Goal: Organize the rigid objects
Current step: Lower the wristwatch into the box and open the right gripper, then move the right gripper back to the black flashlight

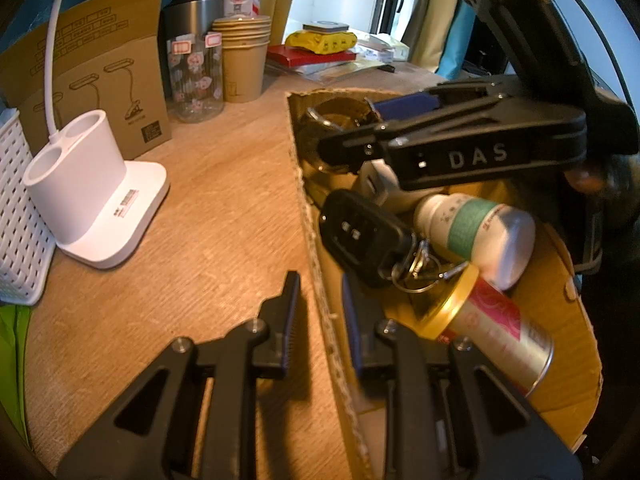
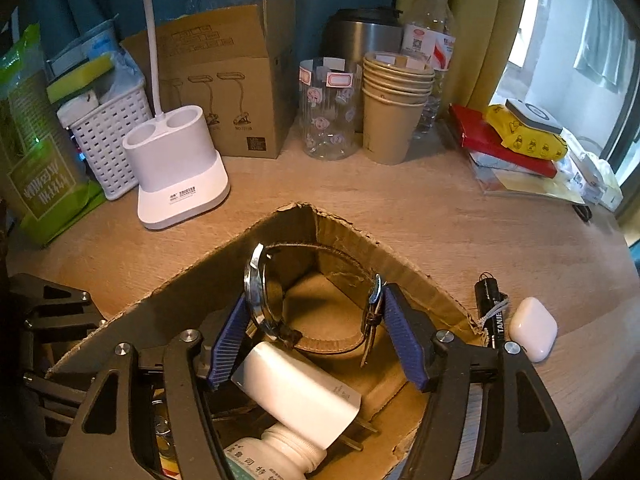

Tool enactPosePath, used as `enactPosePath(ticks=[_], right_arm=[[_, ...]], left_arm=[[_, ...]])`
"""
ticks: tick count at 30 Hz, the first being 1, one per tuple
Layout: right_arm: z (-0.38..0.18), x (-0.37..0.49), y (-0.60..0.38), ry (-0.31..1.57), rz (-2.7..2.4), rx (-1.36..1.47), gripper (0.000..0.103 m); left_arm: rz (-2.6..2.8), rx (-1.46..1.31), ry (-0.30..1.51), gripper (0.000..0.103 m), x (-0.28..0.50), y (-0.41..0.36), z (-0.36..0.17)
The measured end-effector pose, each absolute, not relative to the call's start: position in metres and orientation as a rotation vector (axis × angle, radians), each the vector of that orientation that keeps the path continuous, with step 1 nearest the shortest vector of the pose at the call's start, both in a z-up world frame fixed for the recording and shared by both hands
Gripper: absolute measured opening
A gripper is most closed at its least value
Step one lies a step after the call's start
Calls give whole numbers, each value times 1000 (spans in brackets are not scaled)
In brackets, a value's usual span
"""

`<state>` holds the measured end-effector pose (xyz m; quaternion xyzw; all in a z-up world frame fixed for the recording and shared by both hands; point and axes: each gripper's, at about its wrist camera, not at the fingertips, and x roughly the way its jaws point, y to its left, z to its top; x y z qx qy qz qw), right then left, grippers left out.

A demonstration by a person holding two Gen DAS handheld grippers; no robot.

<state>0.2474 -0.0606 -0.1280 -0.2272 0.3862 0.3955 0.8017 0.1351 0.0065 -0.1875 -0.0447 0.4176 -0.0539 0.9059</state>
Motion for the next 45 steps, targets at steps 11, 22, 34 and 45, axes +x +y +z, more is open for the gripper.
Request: enactPosePath(ticks=[11,22,34,45], right_arm=[[-119,243,-73,766,848,-419,73],[-89,243,-109,674,777,-301,73],[-58,247,-159,563,643,-203,73],[-51,257,-195,518,541,-139,73]], left_arm=[[-111,-92,863,22,135,6,-187],[-111,-93,863,22,135,6,-187],[-111,-93,863,22,135,7,-187],[-111,-93,863,22,135,7,-187]])
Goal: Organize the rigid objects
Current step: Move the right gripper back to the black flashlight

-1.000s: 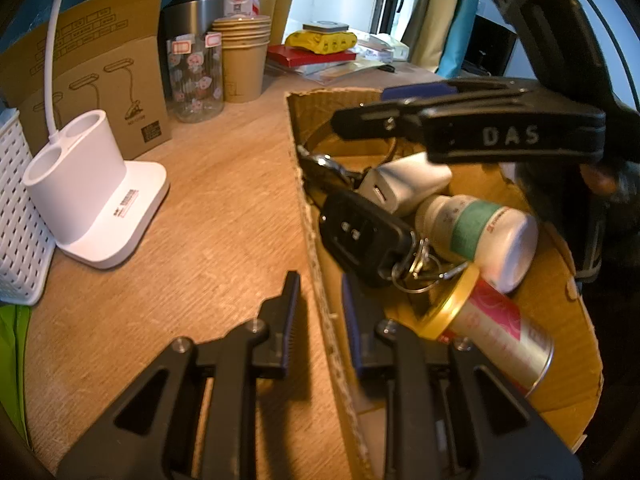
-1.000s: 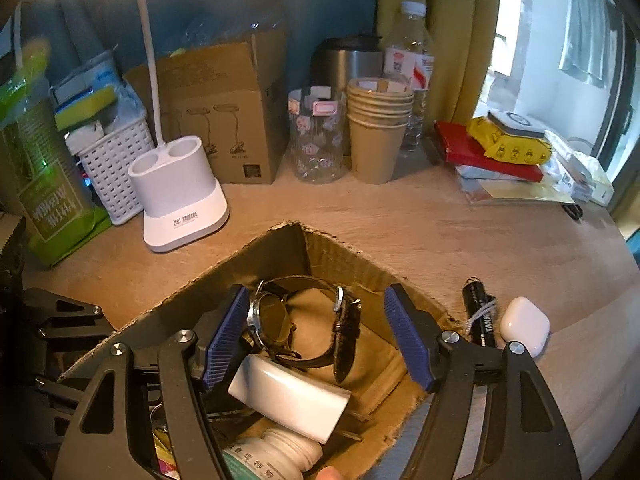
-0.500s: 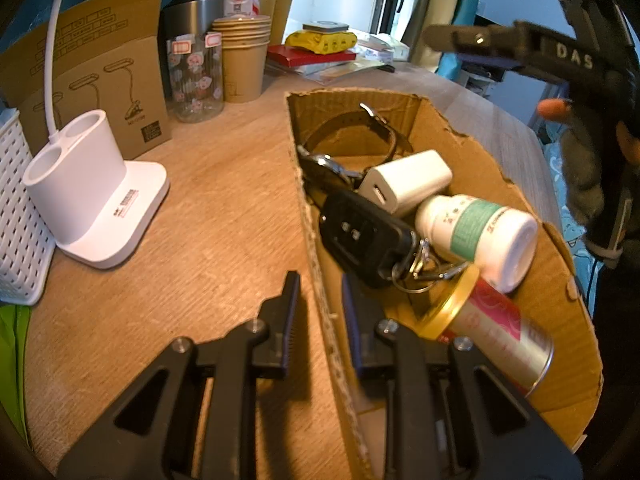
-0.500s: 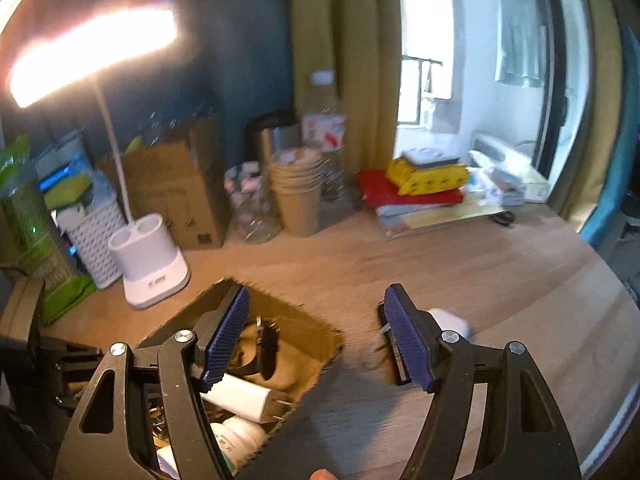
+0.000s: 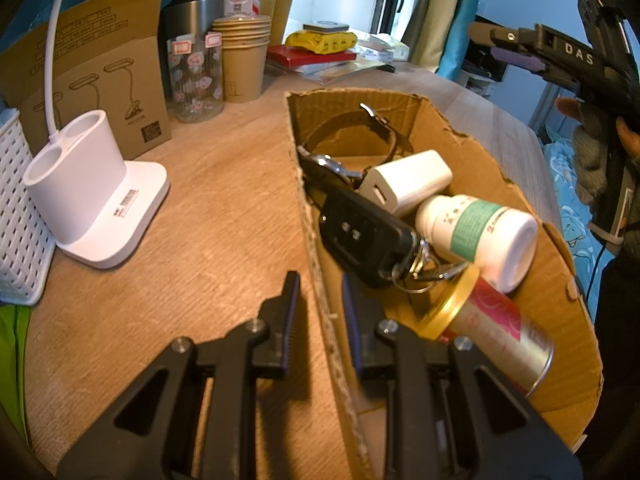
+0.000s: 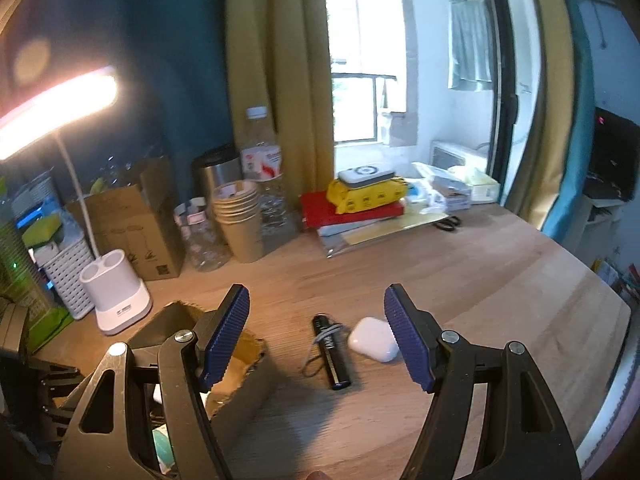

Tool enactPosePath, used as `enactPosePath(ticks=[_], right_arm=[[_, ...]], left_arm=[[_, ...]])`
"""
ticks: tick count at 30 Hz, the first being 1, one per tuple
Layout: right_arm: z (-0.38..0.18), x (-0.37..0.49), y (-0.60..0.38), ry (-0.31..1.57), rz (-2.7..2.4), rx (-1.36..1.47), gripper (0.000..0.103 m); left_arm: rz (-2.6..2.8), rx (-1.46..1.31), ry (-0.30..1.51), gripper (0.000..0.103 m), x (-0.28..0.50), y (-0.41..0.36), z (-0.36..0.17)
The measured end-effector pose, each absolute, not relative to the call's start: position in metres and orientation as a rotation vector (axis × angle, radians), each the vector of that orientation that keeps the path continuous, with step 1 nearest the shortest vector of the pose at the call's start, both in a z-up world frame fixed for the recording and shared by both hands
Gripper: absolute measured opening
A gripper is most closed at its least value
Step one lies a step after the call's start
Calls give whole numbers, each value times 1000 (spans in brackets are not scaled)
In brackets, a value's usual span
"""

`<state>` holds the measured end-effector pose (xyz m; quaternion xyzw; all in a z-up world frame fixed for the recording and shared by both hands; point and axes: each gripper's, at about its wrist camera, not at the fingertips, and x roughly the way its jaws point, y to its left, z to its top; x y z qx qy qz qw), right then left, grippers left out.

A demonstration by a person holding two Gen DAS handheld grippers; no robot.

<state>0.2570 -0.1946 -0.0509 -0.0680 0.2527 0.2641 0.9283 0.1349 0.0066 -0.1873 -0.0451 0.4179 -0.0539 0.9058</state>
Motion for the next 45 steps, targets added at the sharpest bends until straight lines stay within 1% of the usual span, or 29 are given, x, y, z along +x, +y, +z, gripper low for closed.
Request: enactPosePath(ticks=[12,26,37,45], right_arm=[[-56,265,-208,522,493,-140,73],[-104,291,-200,623,409,-232,73],[-131,294,-182,683,446,-307,73],[-149,299,-168,739,476,-355,65]], left_arm=[[-111,-93,863,22,135,6,-187],[-111,-94,863,23,134,6,-187],[-111,-95,863,23,134,6,-187],[-111,-95,863,23,134,6,-187]])
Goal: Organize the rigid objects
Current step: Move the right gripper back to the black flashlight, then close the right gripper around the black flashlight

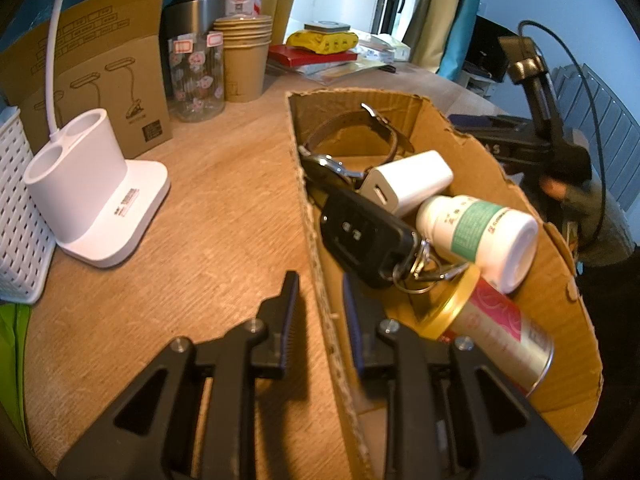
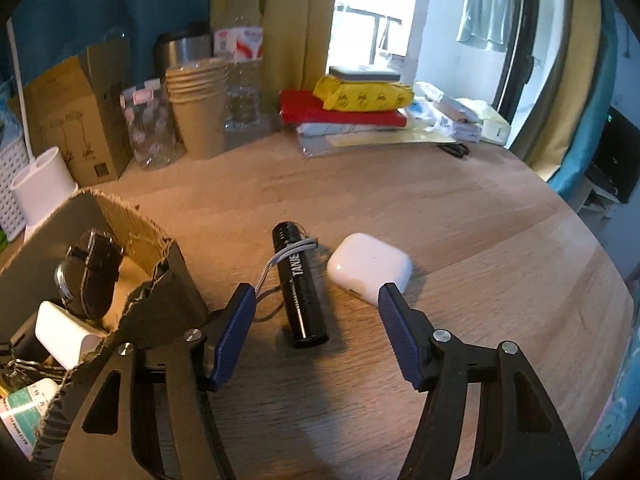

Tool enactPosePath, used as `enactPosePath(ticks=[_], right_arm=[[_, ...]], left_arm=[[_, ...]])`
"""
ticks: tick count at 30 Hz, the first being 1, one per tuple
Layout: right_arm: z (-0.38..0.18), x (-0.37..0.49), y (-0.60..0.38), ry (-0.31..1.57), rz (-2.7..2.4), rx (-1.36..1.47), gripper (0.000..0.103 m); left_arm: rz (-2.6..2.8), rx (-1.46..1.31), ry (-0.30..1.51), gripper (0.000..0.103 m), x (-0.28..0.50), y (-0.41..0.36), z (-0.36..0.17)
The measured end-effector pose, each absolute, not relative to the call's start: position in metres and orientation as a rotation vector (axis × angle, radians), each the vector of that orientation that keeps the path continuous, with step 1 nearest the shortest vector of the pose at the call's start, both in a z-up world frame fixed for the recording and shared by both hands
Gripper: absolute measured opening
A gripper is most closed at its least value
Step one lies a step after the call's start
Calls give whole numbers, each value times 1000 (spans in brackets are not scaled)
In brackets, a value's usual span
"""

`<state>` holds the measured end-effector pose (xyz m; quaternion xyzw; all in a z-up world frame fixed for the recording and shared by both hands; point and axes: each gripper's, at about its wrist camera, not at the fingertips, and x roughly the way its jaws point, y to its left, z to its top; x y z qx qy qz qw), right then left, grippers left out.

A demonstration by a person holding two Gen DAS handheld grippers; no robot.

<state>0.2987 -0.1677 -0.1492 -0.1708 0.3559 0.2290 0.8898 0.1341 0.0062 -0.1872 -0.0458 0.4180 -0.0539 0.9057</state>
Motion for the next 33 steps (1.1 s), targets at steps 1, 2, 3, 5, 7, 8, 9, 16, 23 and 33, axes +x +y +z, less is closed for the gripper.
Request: enactPosePath(ticks=[1,2,3,5,7,8,9,16,23,33], right_arm=[[-149,299,-167,740,477,-357,62],[-150,299,-166,740,480,-357,61],[-150,299,-166,743,483,-357,61],[-151,300,-164,750,487,-361,60],[-153,301,-162,761,491,-367,57],[-154,303,-161,768,492,-370,55],[-155,304,-160,777,492,-371,51],[-161,311,-151,805,493,-409,45],[-164,315,-150,823,503,-410,39],[-161,310,-152,805,505,-394,22]], left_arm=[[-111,-95,863,23,134,6,-187],[-111,-95,863,23,134,6,-187],[-111,-95,863,24,134,6,-187],[-111,-95,863,24,134,5,-187],[-111,-95,863,24,134,6,-187],[-111,-95,863,24,134,6,-187],[-111,-95,863,24,134,6,-187],[-112,-95,863,24,134,6,-187],[-112,-95,863,24,134,6,-187],[-111,-96,863,24,134,6,-187]])
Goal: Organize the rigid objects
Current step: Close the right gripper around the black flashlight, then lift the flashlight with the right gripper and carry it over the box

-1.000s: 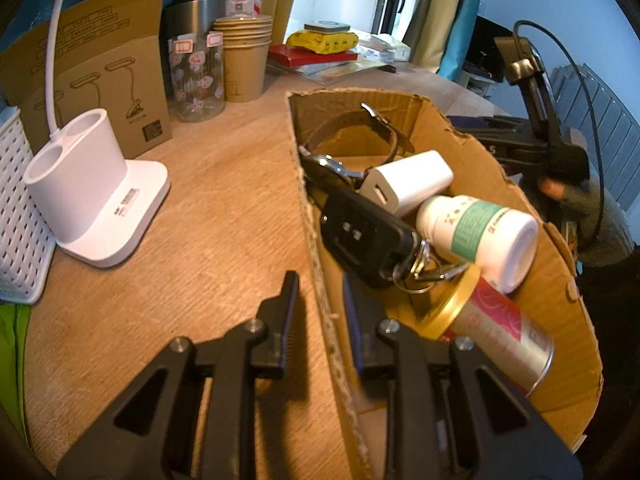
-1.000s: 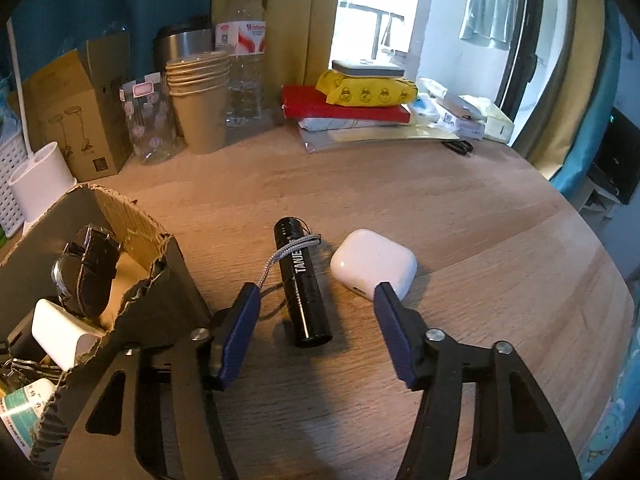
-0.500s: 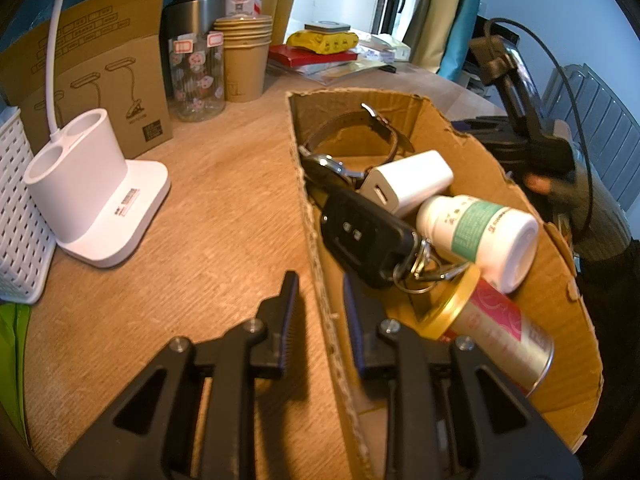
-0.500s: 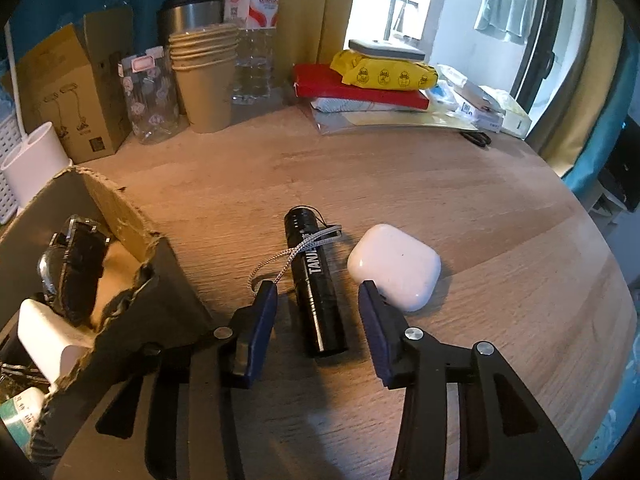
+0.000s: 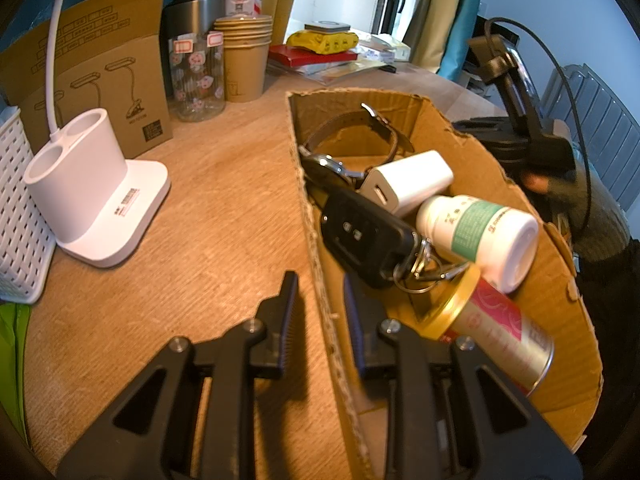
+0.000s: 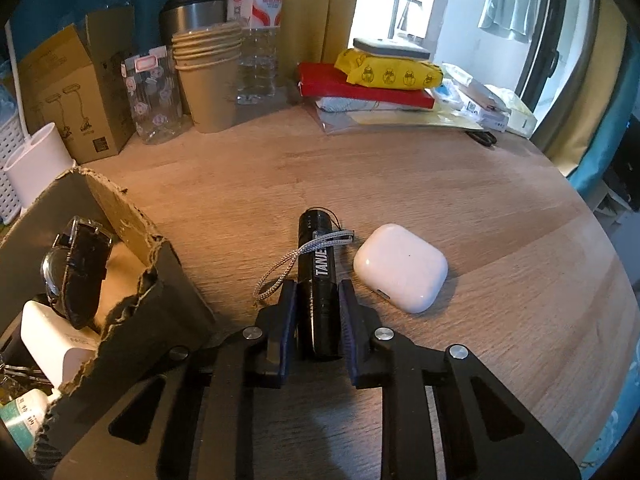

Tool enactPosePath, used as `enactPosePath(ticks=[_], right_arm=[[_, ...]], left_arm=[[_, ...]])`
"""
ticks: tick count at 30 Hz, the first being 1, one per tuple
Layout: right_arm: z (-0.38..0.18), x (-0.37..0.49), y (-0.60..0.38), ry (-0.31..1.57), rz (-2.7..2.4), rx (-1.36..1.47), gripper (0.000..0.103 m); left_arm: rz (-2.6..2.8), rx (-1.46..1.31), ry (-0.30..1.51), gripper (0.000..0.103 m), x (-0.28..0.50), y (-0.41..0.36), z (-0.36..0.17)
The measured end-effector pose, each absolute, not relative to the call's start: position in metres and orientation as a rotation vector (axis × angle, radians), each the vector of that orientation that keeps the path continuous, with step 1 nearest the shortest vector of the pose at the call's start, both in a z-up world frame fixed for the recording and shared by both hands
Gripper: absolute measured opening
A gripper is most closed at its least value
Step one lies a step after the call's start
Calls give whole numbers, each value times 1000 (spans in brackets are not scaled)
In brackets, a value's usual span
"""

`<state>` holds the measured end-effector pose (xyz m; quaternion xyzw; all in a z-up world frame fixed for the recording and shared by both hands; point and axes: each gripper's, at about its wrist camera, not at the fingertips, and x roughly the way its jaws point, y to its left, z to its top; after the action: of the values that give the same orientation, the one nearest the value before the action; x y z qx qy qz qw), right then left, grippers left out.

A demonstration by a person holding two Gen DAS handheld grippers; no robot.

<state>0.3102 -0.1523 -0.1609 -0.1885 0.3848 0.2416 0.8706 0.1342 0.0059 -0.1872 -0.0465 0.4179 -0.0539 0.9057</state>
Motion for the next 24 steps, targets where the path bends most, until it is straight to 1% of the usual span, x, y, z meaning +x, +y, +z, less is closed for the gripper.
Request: enactPosePath(ticks=[6,24], right_arm=[[-154,305,-159,779,498,-367,22],[-106,276,-177,651,491,-291,22]], left_arm=[[-111,-96,863,24,134,6,-187],[-111,-97,863,25,134,6,-187]])
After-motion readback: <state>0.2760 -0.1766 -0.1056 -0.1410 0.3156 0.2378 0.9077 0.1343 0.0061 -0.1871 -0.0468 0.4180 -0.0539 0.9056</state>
